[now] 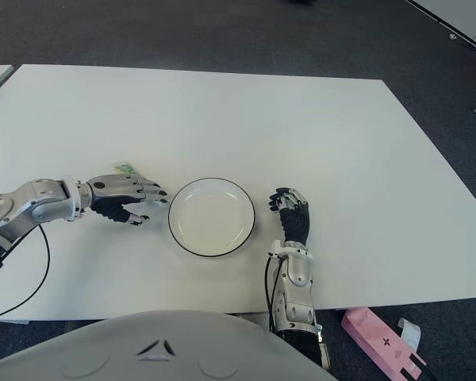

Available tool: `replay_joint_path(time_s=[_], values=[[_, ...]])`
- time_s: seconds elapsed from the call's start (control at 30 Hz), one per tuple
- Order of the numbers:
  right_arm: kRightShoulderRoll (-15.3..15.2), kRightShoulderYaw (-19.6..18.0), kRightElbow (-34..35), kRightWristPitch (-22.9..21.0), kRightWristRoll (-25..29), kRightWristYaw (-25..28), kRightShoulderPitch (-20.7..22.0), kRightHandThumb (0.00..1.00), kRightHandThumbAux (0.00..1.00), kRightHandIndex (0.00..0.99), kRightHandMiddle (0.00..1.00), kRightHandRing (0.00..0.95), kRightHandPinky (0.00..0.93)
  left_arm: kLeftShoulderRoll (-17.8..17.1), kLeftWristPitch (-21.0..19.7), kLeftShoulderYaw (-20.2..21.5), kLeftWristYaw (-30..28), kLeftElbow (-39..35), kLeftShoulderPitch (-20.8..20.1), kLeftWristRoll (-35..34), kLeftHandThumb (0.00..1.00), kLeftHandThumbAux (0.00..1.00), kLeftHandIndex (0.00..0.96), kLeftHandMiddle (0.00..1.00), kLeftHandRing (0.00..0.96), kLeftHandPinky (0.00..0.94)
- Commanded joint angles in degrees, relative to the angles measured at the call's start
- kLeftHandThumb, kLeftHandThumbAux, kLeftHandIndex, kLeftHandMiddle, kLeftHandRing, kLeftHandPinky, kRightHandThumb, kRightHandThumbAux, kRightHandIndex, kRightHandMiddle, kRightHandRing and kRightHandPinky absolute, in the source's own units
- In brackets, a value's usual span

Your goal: Put the toothpaste on the table into the plate.

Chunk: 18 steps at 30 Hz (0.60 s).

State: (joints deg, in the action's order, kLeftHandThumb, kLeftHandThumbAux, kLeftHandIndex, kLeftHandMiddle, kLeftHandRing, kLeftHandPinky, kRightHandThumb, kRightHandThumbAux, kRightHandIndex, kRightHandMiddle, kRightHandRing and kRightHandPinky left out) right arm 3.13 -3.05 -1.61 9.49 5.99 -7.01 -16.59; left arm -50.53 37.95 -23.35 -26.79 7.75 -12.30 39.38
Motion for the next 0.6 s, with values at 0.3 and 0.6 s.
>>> replay_joint_path(time_s=[0.3,0.6], values=[[1.62,0.17,0.01,-1.46,-0.12,-0.22,-2.54,0.705,0.722,0.433,0.569,0.547,0.531,-1.4,-2.81,-0.23,-0.49,0.77,3.43,4.05,0.523,0.11,0.0,0.0,0.0,0.001],[1.7,-0.07,0.13,-1.26,0.31,-0.05,-2.98,0.706,0.722,0.432,0.568,0.552,0.542,0.11,-4.15,-1.26,8.15,9.05,0.05,10.91,0.519,0.062,0.0,0.0,0.0,0.0]])
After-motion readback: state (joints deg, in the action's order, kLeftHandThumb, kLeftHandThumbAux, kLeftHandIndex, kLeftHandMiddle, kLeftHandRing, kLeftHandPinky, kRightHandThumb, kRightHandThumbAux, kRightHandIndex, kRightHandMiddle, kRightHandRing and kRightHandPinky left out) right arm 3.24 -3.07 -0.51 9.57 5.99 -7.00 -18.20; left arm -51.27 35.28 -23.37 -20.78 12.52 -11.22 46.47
